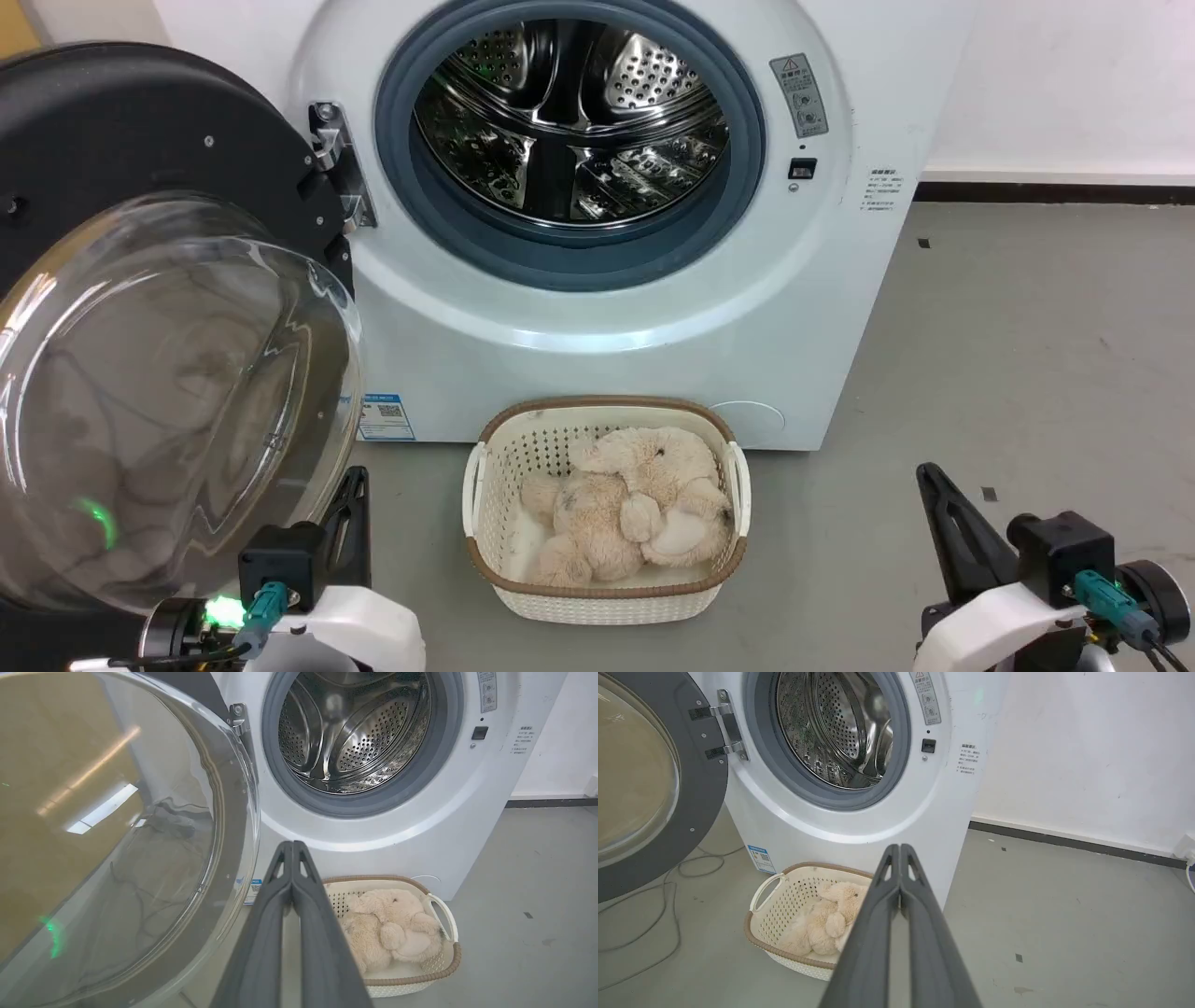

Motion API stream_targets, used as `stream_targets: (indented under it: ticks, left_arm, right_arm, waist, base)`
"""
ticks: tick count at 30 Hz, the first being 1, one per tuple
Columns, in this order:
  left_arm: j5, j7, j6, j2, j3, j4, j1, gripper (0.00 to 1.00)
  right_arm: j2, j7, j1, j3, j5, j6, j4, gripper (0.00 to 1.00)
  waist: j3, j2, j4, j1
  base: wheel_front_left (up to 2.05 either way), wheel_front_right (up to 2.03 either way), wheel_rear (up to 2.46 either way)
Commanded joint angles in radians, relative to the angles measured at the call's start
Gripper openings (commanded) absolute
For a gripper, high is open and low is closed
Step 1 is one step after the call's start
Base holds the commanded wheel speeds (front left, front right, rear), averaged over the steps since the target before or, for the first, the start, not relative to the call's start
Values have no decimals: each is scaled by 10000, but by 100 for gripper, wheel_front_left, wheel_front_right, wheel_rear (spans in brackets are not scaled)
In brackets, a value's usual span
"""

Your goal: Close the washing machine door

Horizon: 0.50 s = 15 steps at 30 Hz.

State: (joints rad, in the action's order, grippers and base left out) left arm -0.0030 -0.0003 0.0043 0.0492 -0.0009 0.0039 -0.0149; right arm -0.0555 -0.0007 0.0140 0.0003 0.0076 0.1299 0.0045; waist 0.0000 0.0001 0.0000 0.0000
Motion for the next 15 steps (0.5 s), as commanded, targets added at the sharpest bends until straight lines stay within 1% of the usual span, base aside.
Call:
stream_targets:
  ticks: [1,8,9,15]
  left_arm:
    - [30,3,-43,10,9,-39,149,0]
    - [30,3,-43,10,9,-39,149,0]
    - [0,0,0,0,2,0,0,100]
    - [-13,-39,26,0,-27,17,-3,100]
  right_arm:
    - [53,7,-140,-3,-76,8,-45,0]
    - [53,7,-140,-3,-76,8,-45,0]
    - [2,0,0,2,0,0,0,100]
    - [-1,-39,10,-6,36,0,13,100]
  waist:
    - [0,-1,0,0]
    - [0,-1,0,0]
    - [0,-1,0,0]
    - [1,-1,0,0]
  base:
    - [0,0,0]
    - [0,0,0]
    - [0,0,0]
    - [0,0,0]
